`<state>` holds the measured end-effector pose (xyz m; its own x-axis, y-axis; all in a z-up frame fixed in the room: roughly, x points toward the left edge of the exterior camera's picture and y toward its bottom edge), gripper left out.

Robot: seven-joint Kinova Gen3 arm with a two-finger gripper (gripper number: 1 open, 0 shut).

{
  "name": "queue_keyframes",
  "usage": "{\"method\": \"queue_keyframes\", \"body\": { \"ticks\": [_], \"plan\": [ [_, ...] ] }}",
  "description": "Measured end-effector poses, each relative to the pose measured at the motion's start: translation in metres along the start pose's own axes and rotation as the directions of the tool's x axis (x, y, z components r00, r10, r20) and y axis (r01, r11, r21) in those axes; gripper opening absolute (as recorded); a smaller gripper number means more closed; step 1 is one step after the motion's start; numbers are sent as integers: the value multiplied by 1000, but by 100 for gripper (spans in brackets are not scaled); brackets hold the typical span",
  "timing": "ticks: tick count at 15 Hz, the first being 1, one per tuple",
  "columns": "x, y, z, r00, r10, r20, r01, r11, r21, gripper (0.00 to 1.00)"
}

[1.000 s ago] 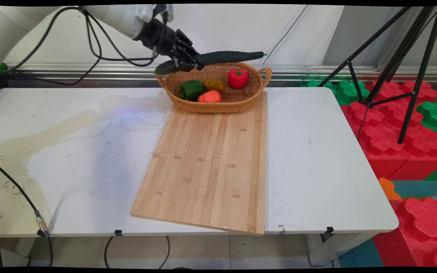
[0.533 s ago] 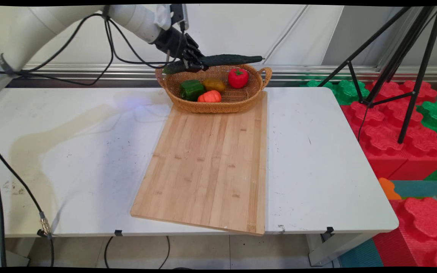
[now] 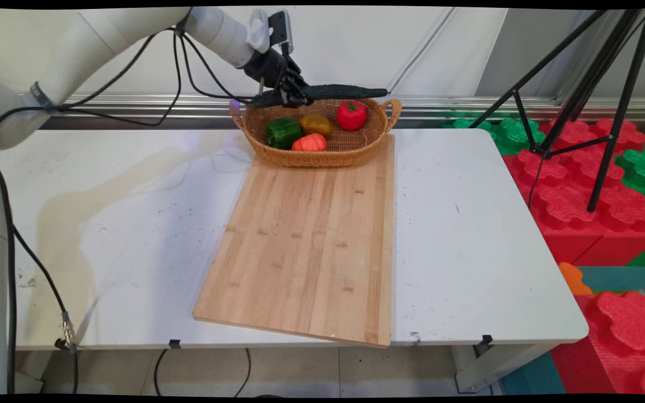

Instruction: Place the picked object in the vegetable basket

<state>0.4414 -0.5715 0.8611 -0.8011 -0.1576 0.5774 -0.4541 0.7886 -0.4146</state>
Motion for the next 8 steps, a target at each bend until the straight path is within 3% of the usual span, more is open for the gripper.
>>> {"method": "queue_keyframes", "body": {
  "ticks": [3,4,8],
  "plan": [
    [-1,-3,11,1000,11,2,-11,1000,-3,0],
    [-1,-4,14,1000,11,1,-11,1000,-5,100],
    [-2,-5,19,1000,3,-7,-3,1000,-11,100]
  ]
}}
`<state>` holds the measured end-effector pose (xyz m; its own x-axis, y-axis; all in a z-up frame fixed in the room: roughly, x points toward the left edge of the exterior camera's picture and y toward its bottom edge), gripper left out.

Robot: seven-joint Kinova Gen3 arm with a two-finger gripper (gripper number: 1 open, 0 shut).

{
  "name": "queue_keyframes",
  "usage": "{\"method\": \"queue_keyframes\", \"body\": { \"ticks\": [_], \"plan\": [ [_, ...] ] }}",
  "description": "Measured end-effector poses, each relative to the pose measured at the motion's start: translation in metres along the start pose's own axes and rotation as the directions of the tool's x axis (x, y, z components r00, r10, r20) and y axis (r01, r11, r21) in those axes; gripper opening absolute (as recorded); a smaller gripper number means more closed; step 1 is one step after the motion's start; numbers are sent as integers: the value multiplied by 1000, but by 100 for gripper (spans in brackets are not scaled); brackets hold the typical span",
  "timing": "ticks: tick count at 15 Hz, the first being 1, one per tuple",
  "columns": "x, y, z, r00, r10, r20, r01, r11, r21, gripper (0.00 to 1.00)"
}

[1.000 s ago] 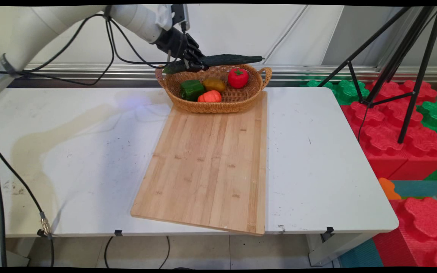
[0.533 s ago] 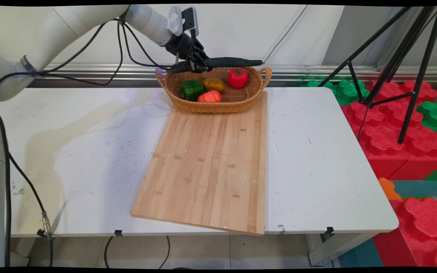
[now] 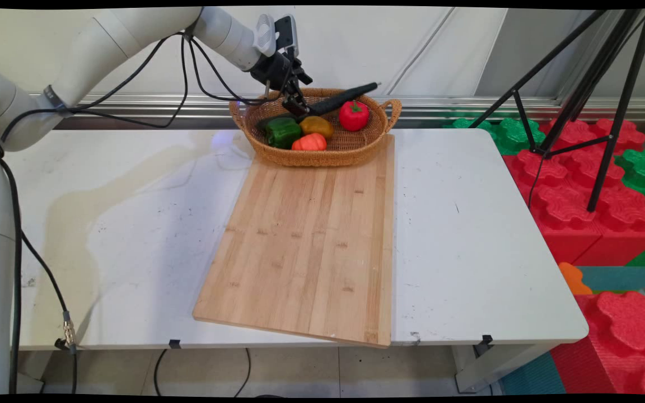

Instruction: Place the picked object in the vegetable basket

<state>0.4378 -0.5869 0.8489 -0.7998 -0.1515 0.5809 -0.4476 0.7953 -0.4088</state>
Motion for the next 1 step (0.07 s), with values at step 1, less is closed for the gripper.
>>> {"method": "queue_keyframes", "body": {
  "ticks": [1],
  "plan": [
    [0,0,0,1000,-6,-4,6,1000,-1,100]
  ]
}}
